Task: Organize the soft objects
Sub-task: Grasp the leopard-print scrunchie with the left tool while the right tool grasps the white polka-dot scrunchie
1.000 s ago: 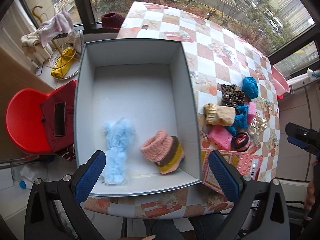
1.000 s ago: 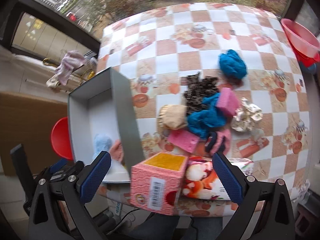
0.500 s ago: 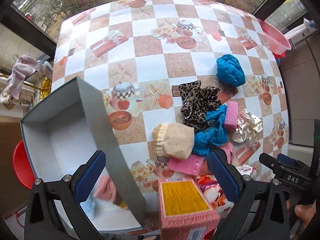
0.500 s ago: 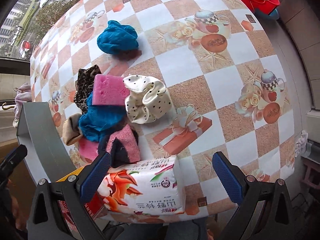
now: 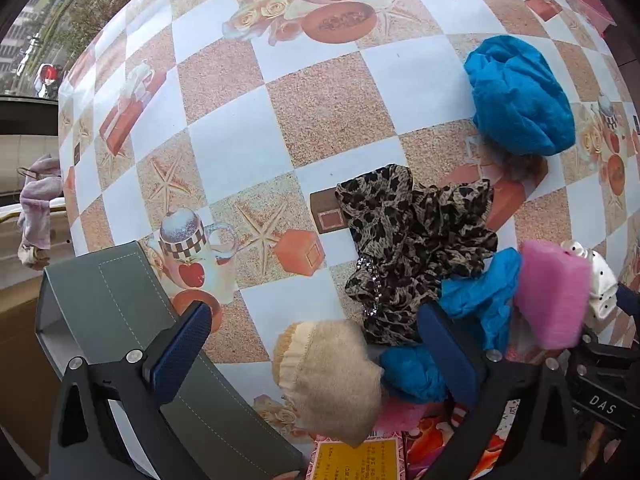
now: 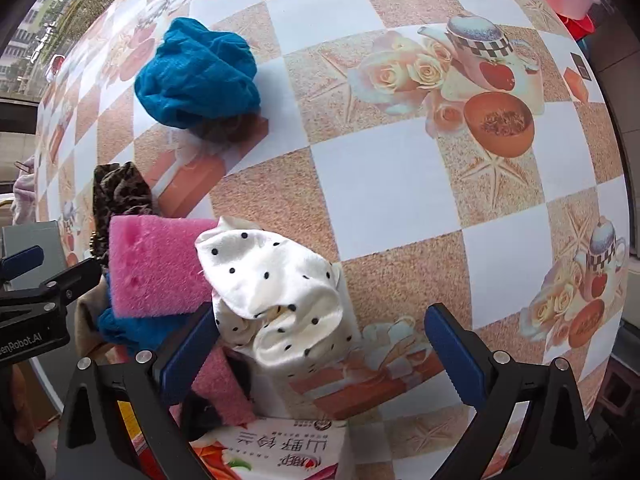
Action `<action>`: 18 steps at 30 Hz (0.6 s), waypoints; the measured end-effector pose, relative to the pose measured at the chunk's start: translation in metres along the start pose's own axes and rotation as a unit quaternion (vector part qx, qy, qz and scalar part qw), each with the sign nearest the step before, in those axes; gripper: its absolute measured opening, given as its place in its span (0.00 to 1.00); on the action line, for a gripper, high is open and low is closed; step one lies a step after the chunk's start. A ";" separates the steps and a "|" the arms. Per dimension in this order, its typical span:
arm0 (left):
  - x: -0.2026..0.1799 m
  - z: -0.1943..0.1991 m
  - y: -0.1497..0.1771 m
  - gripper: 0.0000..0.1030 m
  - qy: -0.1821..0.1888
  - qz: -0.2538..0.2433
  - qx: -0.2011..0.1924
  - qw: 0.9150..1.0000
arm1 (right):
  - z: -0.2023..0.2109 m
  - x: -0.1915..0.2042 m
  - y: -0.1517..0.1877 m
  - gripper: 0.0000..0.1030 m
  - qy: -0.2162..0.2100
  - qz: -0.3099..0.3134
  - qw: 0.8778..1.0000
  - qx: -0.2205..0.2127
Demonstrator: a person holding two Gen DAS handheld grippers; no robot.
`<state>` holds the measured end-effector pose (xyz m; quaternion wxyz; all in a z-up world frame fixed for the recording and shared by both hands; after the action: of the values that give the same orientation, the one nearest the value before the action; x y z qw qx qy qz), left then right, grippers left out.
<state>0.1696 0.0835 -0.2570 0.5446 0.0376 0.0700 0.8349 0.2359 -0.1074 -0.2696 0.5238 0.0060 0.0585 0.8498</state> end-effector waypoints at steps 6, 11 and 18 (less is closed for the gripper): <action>-0.010 -0.014 -0.007 1.00 0.003 -0.008 0.003 1.000 | -0.009 -0.068 0.007 0.99 0.063 -0.032 0.997 -0.003; -0.019 -0.031 -0.009 1.00 0.018 -0.008 0.021 1.000 | -0.004 -0.100 0.015 0.99 0.015 -0.068 0.997 -0.012; -0.020 -0.045 -0.007 0.96 0.030 -0.001 0.025 0.999 | 0.002 -0.083 -0.003 0.99 -0.003 -0.053 0.998 -0.039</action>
<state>0.1774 0.0647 -0.3018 0.5424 0.0265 0.1073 0.8328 0.2761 -0.1804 -0.2637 0.5682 -0.0155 0.0238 0.8224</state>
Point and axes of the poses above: each gripper's, at about its wrist camera, not at the fingertips, and z roughly against the way its jaws point, x to its left, y to its underside, the point moved 6 cm from there along -z, roughly the way its jaws point, and after that the axes turned 11 degrees about y, right-handed, at the moved point
